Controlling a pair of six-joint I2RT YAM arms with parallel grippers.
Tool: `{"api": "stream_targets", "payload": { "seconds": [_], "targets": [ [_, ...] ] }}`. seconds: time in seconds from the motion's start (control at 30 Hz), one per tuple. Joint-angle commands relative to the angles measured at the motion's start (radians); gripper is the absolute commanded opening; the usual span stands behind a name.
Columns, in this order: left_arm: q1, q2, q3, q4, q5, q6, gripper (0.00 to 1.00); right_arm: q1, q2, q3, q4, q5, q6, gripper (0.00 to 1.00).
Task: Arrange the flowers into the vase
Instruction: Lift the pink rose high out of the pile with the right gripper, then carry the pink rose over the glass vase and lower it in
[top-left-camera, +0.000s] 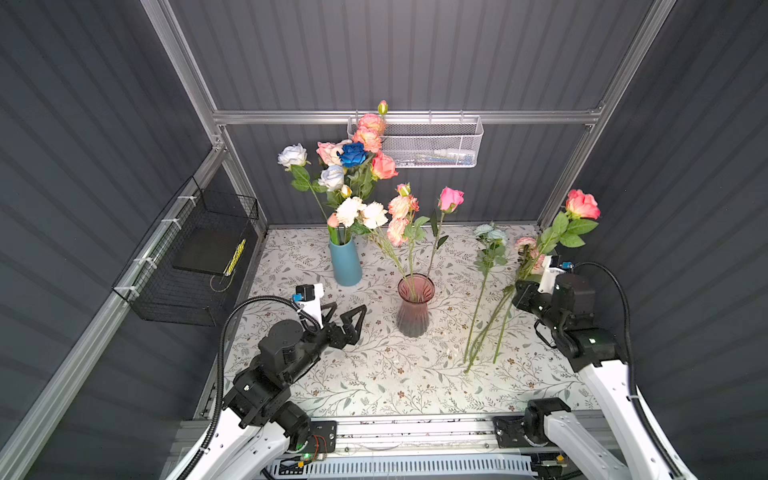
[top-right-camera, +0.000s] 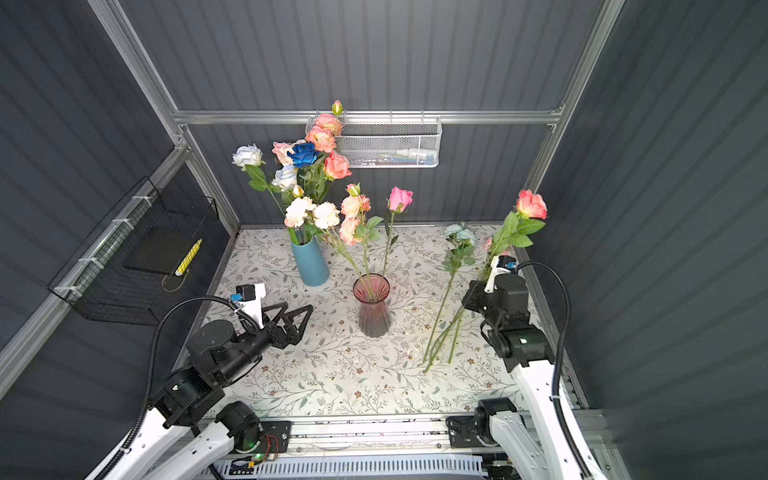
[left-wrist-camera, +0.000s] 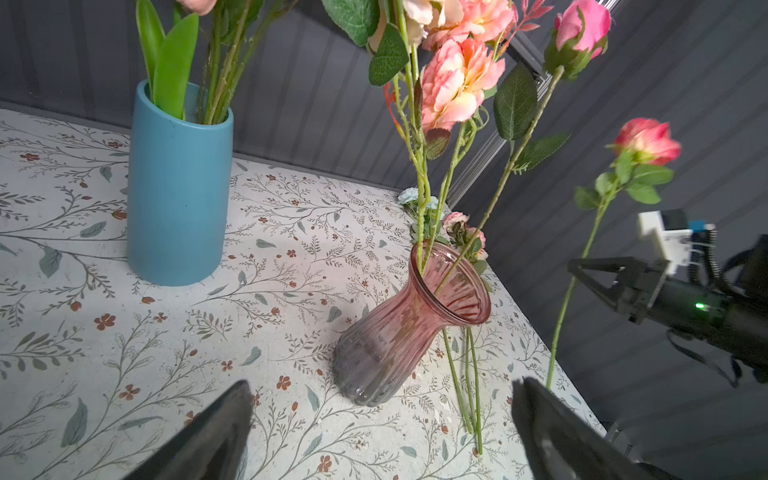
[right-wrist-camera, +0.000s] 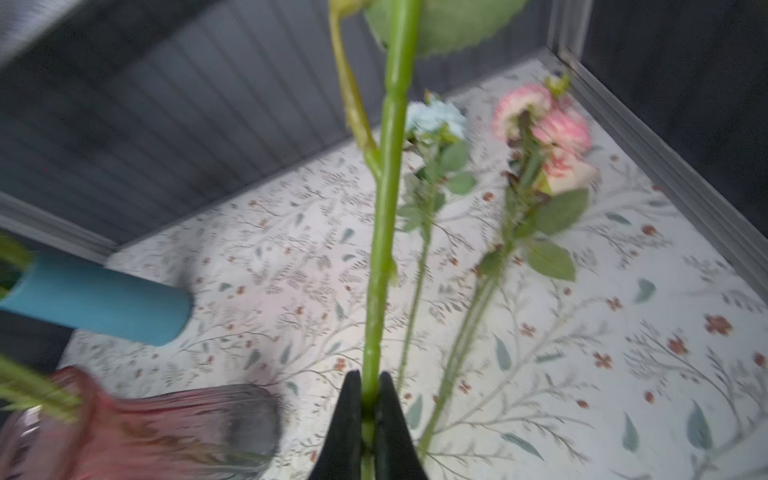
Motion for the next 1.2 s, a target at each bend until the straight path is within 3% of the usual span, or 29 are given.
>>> {"api": "stream_targets", "payload": {
  "seconds": [0.0,0.27,0.47,0.77,1.17],
  "targets": [
    [-0.007,0.007,0.040,-0.021,-0.018,0.006,1.00,0.101,-0.045,0.099,0.067,-0.073,-0.030,0.00],
    [-0.007,0.001,0.055,-0.035,-0.032,-0.001,1.00,0.439,0.074,0.315,0.296,-0.020,-0.055,0.00],
    [-0.007,0.005,0.064,-0.054,-0.039,-0.007,1.00,0.613,0.244,0.395,0.558,0.081,-0.183,0.00],
    [-0.007,-0.001,0.072,-0.066,-0.041,-0.012,1.00,0.660,0.474,0.445,0.748,0.193,-0.314,0.00],
    [-0.007,0.000,0.063,-0.048,-0.030,-0.005,1.00,0.717,0.510,0.139,0.858,0.255,-0.315,0.03]
  ]
}}
